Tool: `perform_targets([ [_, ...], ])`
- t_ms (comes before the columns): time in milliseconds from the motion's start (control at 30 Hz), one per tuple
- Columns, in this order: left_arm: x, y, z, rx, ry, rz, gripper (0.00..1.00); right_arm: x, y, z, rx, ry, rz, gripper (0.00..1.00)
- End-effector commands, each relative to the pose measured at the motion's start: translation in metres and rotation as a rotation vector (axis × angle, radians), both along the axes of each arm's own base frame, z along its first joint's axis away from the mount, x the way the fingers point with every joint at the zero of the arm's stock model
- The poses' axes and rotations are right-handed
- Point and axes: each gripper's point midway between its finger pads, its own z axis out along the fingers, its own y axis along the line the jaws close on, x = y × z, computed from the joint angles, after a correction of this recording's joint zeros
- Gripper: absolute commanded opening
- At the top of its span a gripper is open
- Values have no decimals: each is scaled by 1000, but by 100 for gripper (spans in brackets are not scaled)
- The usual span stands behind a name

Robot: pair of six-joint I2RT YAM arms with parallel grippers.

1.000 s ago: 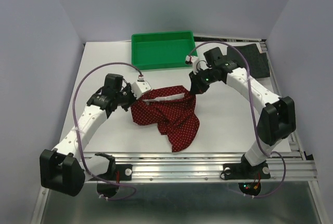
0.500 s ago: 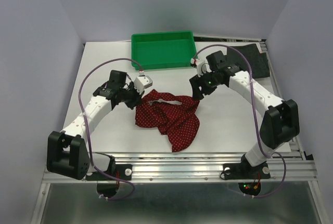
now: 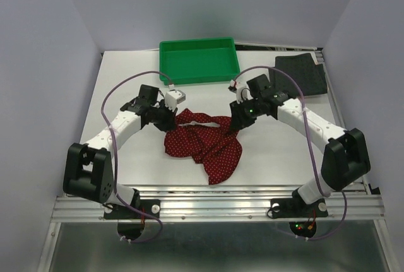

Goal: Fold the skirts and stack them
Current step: Flatten the skirt out

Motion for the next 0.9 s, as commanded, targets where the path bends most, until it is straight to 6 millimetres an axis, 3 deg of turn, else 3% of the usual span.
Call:
perform_targets([
  [0,28,-12,27,-81,-34,74,0,2,10,-4,72,18,-130,38],
  [67,32,-12,24,-101,-4,103,0,7,9,-13,78,5,-165,53],
  [167,40,-11,21,-129,25,138,0,13,13,-15,72,-24,-197,66],
  [433,48,-15,25,-147,0,130,0,35,36,-27,151,53,-273,69],
  [600,47,-13,28,-141,-16,129,0,41,50,-49,160,152,-271,68],
  [867,45,-10,28,-133,-30,133,0,53,47,-39,160,96,-264,66],
])
